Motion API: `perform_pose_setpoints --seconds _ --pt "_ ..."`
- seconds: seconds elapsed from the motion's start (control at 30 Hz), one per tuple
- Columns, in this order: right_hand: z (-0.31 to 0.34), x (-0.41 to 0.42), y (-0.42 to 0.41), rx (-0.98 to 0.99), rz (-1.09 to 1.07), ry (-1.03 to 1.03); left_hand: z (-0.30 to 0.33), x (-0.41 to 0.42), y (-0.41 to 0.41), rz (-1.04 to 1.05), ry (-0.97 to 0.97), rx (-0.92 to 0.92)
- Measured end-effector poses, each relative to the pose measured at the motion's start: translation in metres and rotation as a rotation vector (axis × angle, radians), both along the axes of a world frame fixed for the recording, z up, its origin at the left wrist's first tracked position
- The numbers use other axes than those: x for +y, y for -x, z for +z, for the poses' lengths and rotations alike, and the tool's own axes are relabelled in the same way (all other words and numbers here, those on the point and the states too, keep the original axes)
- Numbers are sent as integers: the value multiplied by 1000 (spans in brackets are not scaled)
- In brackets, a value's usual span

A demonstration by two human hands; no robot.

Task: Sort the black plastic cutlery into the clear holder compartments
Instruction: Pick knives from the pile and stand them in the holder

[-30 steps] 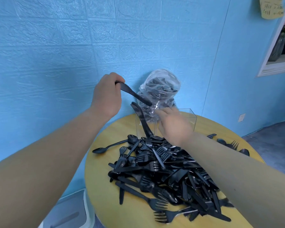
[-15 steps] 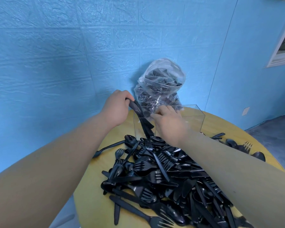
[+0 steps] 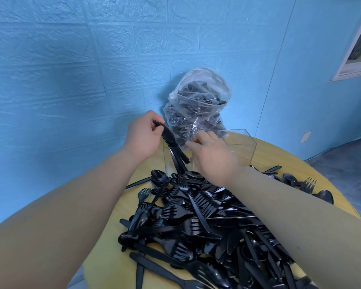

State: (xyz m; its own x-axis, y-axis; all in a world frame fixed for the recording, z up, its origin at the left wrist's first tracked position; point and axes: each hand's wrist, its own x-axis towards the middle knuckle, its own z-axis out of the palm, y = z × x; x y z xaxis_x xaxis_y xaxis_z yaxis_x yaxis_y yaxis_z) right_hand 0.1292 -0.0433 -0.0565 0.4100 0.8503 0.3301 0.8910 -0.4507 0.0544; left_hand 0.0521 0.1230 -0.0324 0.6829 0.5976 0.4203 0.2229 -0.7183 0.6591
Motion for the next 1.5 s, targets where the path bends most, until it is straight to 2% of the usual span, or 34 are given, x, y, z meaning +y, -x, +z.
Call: perform_pose_setpoints --seconds 0.23,0.5,0.67,0.8,1.03,1.13,1.27,1.5 --pt "-1 0 -2 -9 12 -4 29 6 8 -19 -14 -1" --pt "-2 0 -1 -19 4 -4 12 4 6 -22 -93 180" --pt "-2 -1 -3 -34 7 -10 1 2 2 16 -40 85" --pt "3 5 -4 -49 21 -102 -6 6 4 1 5 19" --pt "26 49 -11 191 -9 -68 -16 12 5 8 113 -79" --pt "32 67 -15 292 -18 -46 -21 15 5 16 103 6" --pt "34 84 -23 342 -26 -7 -26 16 4 -97 90 139" --pt "28 92 -26 384 8 -87 -23 19 7 -177 117 194"
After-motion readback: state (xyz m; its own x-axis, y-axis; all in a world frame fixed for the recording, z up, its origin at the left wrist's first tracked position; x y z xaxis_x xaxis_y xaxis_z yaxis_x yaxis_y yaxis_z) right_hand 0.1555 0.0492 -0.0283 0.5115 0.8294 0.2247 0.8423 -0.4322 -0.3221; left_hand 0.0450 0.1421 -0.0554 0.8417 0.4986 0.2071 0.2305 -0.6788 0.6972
